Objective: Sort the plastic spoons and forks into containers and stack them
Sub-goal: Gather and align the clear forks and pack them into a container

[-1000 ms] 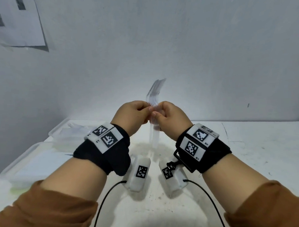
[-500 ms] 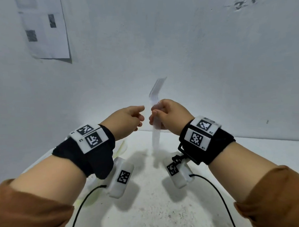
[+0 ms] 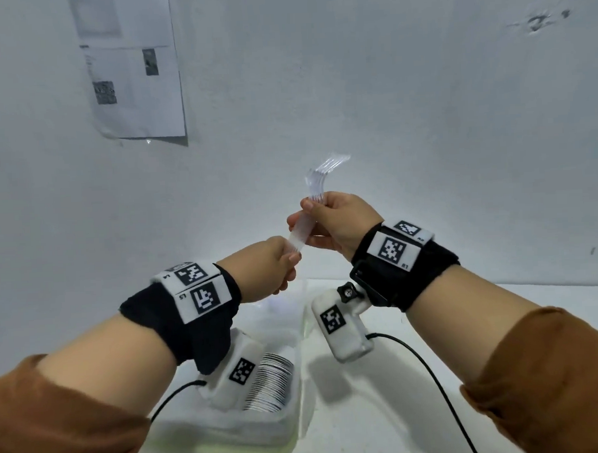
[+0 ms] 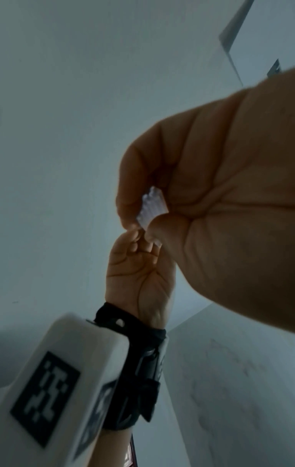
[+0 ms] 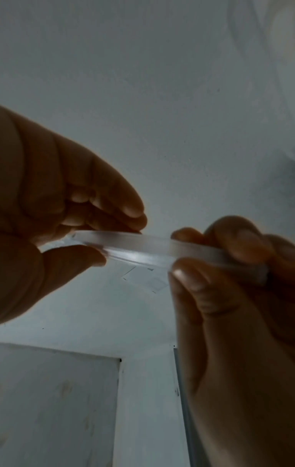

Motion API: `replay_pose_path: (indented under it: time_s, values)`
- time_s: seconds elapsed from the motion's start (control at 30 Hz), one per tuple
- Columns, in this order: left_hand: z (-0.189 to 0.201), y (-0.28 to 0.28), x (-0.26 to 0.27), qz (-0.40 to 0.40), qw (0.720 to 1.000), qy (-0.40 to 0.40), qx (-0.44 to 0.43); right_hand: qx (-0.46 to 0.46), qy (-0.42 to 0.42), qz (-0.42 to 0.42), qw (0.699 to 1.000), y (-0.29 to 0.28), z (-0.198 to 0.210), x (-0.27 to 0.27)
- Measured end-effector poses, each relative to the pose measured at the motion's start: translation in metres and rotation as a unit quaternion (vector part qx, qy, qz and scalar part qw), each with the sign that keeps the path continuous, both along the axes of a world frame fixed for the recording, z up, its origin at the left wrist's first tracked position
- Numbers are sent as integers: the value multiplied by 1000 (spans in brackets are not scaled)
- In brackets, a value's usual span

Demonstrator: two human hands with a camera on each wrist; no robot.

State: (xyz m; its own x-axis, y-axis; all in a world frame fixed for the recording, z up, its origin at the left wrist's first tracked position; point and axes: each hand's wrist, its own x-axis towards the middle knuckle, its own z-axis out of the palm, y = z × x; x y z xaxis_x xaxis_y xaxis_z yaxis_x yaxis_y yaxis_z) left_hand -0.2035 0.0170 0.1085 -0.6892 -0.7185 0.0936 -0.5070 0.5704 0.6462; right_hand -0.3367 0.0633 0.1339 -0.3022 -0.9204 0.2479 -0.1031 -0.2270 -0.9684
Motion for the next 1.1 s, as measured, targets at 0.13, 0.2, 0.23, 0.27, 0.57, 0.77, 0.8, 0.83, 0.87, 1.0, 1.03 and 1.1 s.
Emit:
replay_pose_path:
  time_s: [0.13, 0.2, 0.23, 0.27, 0.57, 0.77, 0.8, 0.83, 0.87, 1.0, 1.03, 1.1]
  values:
    - [0, -35, 30, 2, 999, -40, -23, 47, 71, -29, 996, -26, 1, 23]
    - [0, -52, 44, 0, 999, -45, -17, 60, 78, -41, 994, -39, 1, 35]
    - [0, -61, 51, 2, 999, -45, -12, 67, 78, -46, 994, -44, 1, 41]
    - [1, -69, 58, 5, 999, -47, -9, 78, 79, -46, 993, -49, 1, 47]
    - [-5, -129, 97, 2, 996, -86, 2, 73, 487, -172, 853, -81, 10, 56]
    - [-12, -152, 100, -26, 994, -102, 35, 108, 753, -44, 648, -115, 10, 82]
    - [-13, -155, 101, -31, 993, -105, 42, 126, 782, -35, 609, -121, 8, 85]
    - [-14, -159, 101, -34, 992, -108, 48, 140, 802, -23, 580, -128, 7, 87]
    - [-15, -163, 101, -37, 992, -112, 52, 148, 815, -10, 560, -135, 5, 88]
    - [-21, -178, 98, -42, 990, -119, 70, 176, 814, 12, 553, -153, -4, 85]
    - [-23, -182, 97, -44, 989, -116, 75, 192, 801, 14, 567, -156, -7, 82]
    - [-28, -189, 92, -43, 990, -114, 74, 217, 768, 14, 603, -161, -16, 76]
